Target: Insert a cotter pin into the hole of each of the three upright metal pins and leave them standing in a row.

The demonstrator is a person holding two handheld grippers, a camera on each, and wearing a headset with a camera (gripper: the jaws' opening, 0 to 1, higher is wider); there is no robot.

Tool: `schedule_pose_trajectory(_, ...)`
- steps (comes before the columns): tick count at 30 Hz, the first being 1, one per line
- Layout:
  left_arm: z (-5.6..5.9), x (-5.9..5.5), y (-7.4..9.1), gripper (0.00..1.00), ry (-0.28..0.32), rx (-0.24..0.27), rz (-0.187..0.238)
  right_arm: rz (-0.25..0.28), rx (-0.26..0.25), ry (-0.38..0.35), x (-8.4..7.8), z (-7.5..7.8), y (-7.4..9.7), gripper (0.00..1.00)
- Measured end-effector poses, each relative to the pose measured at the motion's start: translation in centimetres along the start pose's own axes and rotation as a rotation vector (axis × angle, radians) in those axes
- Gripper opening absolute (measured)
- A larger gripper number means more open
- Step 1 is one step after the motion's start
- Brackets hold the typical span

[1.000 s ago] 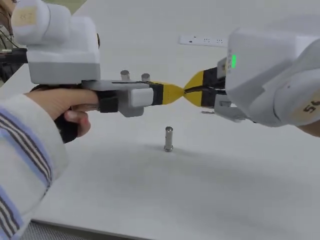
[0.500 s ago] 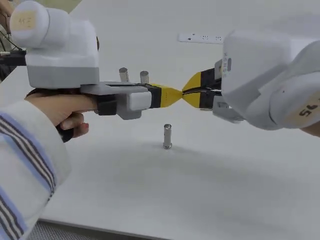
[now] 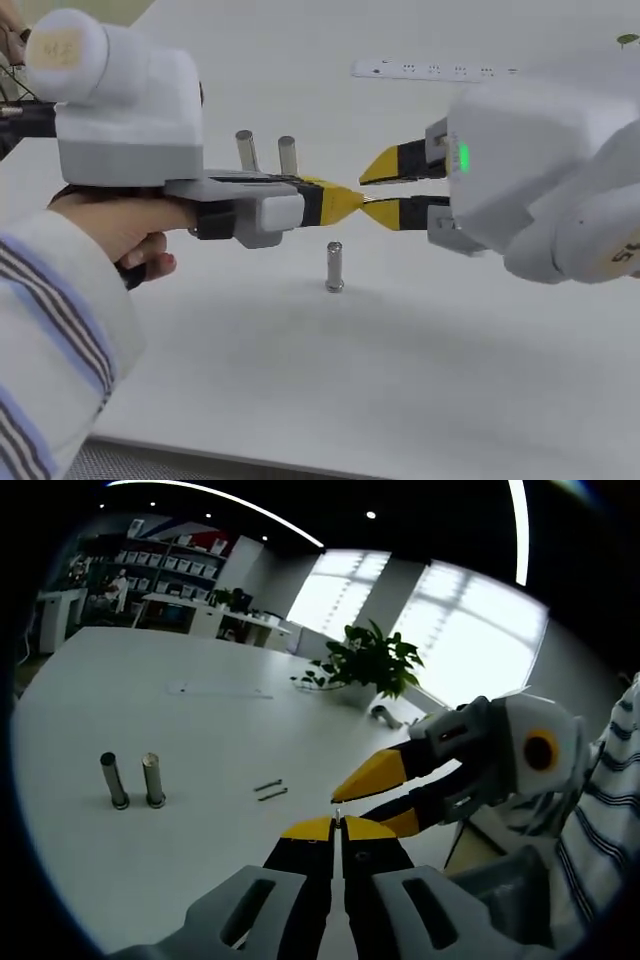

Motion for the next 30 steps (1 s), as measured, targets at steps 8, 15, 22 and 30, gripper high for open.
schedule_pose_trajectory(8, -0.2, 0.2, 0.5, 0.00, -0.115, -0.014, -0.008, 0.023, -0.016, -0.141, -0.8, 0.3, 0.4, 0.16)
schedule_pose_trajectory(15, 0.9, 0.3, 0.7, 0.00, -0.246, -0.065, -0.030, 0.109, 0.020, -0.360, -1.6, 0.4, 0.7, 0.17)
schedule_pose_trajectory(22, 1.3, 0.3, 0.9, 0.00, -0.400, -0.112, -0.047, 0.152, 0.037, -0.477, -2.2, 0.3, 0.9, 0.13)
schedule_pose_trajectory(30, 1.9, 0.5, 1.2, 0.00, -0.505, -0.171, -0.031, 0.216, 0.093, -0.583, -1.9, -0.7, 0.6, 0.08)
Point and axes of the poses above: the centre of the closed fingertips' face, and the gripper's own axes: y roughly backward along the fingers, z roughly to its right, x roughly out of its top, the point moved 6 cm from there along y, roughly backward along the fingers, and after that the axes turned 13 degrees about z, right-handed, at the moved point
